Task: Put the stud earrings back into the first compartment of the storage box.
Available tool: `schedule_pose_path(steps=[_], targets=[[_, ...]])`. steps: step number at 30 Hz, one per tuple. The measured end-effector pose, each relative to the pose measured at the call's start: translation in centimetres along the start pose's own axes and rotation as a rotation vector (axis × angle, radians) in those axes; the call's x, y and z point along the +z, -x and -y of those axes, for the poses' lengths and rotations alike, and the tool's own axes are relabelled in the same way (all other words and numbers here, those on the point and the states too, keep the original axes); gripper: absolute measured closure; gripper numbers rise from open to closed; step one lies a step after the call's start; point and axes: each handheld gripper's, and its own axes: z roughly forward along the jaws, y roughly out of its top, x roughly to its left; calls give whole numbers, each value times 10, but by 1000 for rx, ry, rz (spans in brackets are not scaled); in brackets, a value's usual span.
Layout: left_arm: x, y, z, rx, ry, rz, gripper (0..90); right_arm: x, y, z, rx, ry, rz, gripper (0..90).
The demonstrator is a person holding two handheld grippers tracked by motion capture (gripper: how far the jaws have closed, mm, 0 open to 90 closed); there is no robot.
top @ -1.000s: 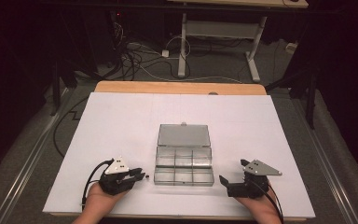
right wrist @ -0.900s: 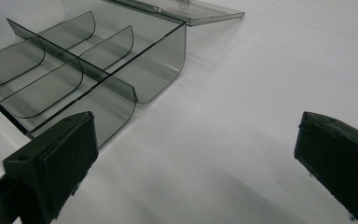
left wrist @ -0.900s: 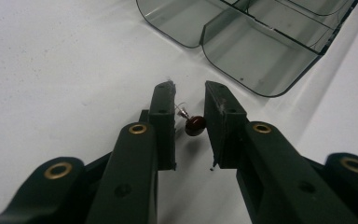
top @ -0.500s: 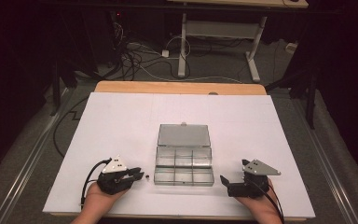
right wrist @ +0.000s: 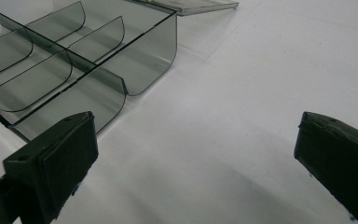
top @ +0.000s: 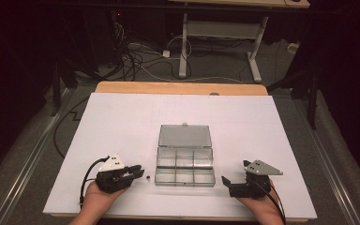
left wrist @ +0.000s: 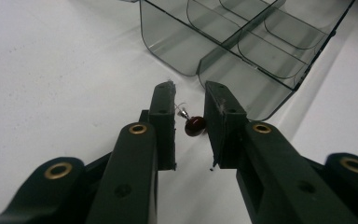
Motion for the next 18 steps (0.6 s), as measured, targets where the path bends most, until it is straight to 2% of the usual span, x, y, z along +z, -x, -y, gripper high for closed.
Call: schedule_pose_path(steps=[8, 11, 18], targets=[[0, 2, -15, 9, 18, -4, 721, 0, 0, 0, 7, 1, -2, 2], [0, 6, -24, 27, 28, -4, 721, 0, 1, 0, 2, 6, -3, 2], [11, 9, -45, 49, 37, 7, 722, 0, 2, 0, 12, 4, -5, 2]])
